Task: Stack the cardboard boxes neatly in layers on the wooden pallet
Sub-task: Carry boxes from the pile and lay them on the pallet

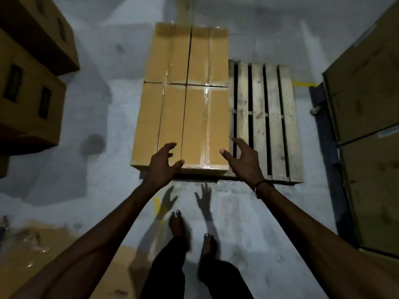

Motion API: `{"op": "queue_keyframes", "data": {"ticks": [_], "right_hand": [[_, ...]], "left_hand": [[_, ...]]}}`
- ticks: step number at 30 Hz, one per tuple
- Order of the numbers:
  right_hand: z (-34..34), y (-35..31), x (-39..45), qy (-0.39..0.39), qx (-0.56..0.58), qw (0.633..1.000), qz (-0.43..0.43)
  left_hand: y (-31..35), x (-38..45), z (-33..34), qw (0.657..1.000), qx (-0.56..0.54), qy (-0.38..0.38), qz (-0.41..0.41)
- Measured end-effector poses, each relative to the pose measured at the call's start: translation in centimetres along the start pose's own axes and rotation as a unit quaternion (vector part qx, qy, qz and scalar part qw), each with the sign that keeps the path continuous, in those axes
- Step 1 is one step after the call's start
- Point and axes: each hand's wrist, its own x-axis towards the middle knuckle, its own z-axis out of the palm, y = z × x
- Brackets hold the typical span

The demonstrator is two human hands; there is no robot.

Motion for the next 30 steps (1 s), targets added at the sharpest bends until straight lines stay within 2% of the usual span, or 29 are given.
{"op": "queue_keyframes", "data": {"ticks": [7, 15, 22, 30], "right_hand": [[-5.0, -9.3, -10.0, -0.020, 0.024, 0.999, -0.038], [-4.6, -20.1, -13.3, -0.077, 0.018, 0.993, -0.088], [3.6, -31.9, -9.9, -0.111, 0.033, 0.986, -0.121], [18.2, -47.7, -6.3, -0.183, 0.053, 0.967, -0.169]], "left_hand": [[8.2, -9.4, -9.9, 0.993, -0.061, 0.097, -0.015], [8.5, -15.8, -21.8, 0.972, -0.086, 0.210, -0.058], [3.4, -15.1, -33.2, 0.933, -0.165, 0.301, -0.109], [-4.0, -12.7, -48.7, 0.915, -0.197, 0.333, -0.116]]}}
